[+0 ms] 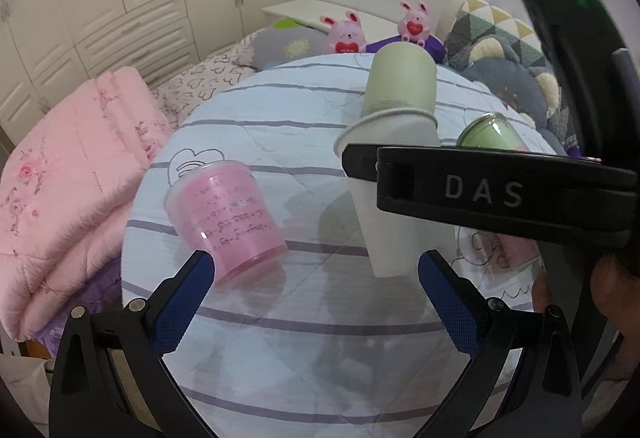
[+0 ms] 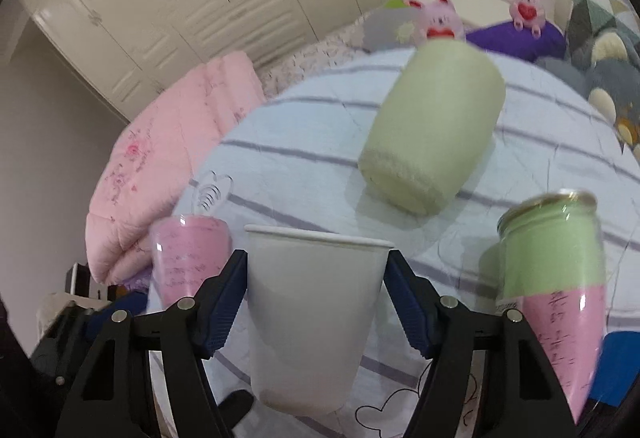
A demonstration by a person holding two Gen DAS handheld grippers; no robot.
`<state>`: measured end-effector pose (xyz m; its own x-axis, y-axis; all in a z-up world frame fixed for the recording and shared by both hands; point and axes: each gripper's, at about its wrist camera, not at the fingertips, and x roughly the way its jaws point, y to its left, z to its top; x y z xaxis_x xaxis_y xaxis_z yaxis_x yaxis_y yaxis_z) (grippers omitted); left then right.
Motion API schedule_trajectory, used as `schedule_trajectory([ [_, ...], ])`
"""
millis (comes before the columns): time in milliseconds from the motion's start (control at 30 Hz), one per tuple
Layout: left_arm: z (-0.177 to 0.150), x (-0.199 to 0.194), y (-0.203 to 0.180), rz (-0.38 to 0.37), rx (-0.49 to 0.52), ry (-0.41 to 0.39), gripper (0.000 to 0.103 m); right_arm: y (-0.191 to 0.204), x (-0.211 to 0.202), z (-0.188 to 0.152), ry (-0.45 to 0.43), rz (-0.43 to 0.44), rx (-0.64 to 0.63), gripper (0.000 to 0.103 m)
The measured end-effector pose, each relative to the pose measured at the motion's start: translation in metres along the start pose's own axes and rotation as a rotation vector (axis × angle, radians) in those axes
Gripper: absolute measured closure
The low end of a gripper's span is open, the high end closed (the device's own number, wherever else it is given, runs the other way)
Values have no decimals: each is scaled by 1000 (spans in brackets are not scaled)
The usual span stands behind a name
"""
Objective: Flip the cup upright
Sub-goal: 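Rotate the held white cup upright and lower it onto the table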
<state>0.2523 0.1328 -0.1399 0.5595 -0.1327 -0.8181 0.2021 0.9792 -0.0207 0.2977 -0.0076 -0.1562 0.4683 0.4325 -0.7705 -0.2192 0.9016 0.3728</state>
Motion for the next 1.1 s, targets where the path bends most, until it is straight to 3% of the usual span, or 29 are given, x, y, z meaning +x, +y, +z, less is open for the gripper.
schedule_trajectory([
  [267,2,6,-11,-36,2,9,0,0,-12,3,-73,-20,-54,34],
  [400,3,12,-9,39,-9,18,0,5,-17,4,-95,-18,-77,34],
  [667,-4,15,-9,97,-8,25,0,4,-18,-10,-110,-29,-133,33],
  [1100,-11,12,-7,47,-41,38,0,23,-19,-21,-214,-45,-246,33],
])
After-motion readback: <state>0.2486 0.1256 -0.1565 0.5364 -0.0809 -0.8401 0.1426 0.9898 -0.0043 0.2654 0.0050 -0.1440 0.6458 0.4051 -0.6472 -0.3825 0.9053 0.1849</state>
